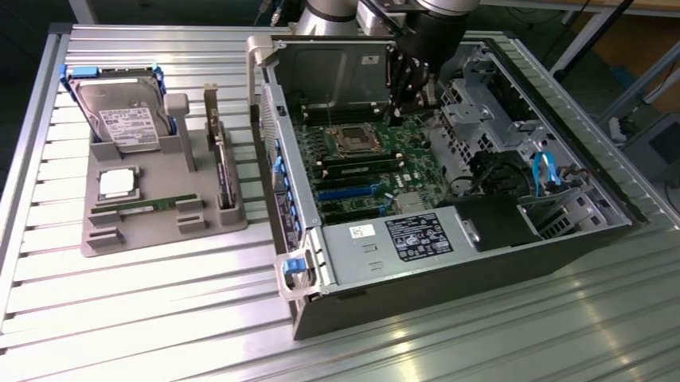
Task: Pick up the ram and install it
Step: 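Press down the ram until it locks into place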
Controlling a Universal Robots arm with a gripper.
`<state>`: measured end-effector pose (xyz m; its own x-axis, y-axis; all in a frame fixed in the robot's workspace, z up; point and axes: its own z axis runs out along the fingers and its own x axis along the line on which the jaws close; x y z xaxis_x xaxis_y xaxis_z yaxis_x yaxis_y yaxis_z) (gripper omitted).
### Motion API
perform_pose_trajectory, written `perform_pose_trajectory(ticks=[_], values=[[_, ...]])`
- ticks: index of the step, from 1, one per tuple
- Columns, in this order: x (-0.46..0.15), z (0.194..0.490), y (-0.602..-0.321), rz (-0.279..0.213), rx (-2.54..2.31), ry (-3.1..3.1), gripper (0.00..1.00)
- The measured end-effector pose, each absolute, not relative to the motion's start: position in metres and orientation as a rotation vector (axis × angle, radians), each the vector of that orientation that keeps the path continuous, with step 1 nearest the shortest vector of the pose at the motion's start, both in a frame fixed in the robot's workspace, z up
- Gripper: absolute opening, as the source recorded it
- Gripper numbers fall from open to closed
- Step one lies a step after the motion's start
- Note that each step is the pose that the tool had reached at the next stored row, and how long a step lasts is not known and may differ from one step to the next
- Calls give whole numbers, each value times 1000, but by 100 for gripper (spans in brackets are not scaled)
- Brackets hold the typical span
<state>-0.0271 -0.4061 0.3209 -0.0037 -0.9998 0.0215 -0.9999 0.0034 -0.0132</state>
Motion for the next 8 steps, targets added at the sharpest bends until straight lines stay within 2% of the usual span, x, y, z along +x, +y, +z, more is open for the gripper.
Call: perform_pose_trajectory(ticks=[8], values=[[-27,321,-406,38,2182,-2251,10]])
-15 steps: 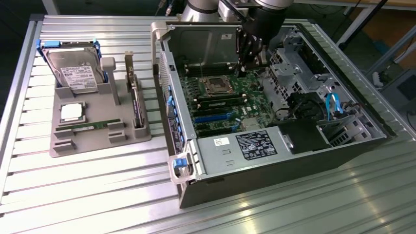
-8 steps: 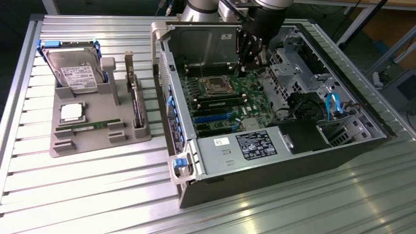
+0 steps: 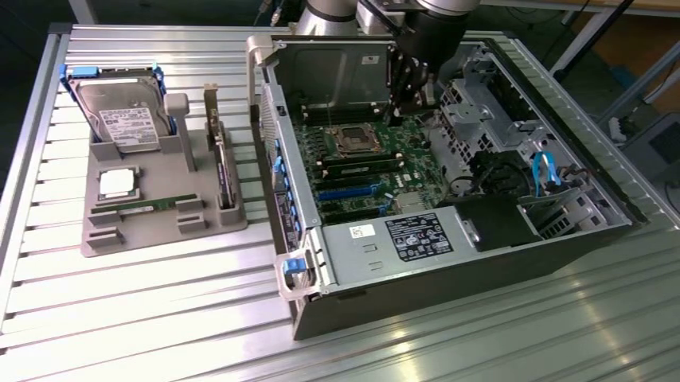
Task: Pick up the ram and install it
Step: 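Press down the ram until it locks into place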
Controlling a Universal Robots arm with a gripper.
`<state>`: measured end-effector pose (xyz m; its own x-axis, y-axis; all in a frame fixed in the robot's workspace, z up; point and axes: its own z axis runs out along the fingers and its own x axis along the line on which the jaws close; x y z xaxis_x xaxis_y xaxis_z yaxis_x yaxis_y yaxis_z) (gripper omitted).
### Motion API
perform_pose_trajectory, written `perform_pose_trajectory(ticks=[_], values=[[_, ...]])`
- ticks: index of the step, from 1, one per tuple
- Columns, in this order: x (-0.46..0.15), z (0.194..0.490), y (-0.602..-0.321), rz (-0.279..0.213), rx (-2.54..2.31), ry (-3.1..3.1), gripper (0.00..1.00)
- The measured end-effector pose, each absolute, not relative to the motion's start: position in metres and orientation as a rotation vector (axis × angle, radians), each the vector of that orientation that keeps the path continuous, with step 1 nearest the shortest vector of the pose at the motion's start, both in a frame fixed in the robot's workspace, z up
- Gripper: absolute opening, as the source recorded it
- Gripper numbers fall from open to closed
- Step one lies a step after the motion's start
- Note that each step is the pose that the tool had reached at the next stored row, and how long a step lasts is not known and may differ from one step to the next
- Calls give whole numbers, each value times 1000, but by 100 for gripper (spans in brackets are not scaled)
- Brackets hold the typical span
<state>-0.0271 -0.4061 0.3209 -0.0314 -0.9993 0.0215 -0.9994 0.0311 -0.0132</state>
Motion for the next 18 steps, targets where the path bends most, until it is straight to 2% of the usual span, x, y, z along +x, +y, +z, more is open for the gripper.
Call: perform_pose_trajectory(ticks=[18], values=[[-27,321,-406,35,1593,-2694,10]])
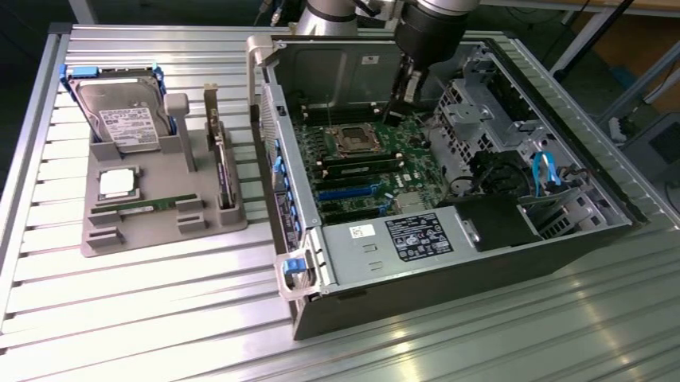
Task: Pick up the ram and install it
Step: 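Press down the ram until it locks into place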
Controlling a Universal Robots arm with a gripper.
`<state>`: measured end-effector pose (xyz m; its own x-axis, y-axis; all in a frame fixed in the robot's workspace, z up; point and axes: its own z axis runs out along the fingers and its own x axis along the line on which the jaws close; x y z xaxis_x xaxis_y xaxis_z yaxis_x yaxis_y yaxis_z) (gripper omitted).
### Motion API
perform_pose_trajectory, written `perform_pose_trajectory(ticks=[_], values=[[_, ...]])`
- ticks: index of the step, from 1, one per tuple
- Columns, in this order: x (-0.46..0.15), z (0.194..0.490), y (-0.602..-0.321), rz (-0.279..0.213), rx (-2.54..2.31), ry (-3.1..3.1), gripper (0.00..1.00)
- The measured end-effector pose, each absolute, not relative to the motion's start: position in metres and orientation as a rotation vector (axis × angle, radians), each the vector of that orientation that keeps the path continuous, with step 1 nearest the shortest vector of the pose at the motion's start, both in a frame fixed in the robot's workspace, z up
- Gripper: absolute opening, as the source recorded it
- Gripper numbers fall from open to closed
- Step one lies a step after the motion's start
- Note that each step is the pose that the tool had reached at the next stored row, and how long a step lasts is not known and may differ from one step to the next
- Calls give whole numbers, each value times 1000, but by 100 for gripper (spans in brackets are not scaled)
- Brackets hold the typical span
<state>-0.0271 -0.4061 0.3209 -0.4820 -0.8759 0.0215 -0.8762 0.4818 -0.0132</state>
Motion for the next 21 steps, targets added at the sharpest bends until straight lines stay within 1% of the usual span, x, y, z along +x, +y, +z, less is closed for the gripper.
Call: perform_pose_trajectory(ticks=[21], values=[[-27,321,-406,30,1011,-2957,10]])
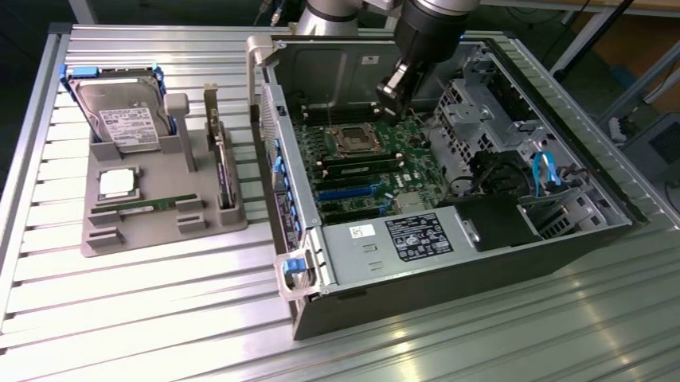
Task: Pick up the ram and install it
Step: 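Press down the ram until it locks into place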
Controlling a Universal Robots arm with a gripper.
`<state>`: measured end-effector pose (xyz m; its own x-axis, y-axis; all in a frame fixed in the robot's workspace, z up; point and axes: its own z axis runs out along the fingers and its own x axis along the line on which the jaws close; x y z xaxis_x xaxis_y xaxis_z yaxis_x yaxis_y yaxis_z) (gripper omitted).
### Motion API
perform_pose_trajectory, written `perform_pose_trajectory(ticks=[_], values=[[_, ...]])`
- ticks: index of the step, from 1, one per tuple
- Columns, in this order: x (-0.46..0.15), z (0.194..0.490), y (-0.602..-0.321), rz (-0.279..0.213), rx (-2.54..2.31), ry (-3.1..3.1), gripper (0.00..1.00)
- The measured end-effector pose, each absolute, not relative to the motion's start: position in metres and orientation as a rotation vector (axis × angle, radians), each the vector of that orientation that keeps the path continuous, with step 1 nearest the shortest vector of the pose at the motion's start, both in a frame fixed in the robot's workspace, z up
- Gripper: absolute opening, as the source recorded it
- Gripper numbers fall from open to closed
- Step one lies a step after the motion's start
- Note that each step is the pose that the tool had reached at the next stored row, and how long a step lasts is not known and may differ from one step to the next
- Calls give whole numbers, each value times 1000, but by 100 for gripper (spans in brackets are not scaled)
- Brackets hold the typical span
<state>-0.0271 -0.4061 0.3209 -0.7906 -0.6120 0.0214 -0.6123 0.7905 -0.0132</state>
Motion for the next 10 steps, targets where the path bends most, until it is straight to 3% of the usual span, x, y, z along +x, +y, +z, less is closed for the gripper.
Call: perform_pose_trajectory(ticks=[10], values=[[-27,321,-406,28,757,-3031,10]])
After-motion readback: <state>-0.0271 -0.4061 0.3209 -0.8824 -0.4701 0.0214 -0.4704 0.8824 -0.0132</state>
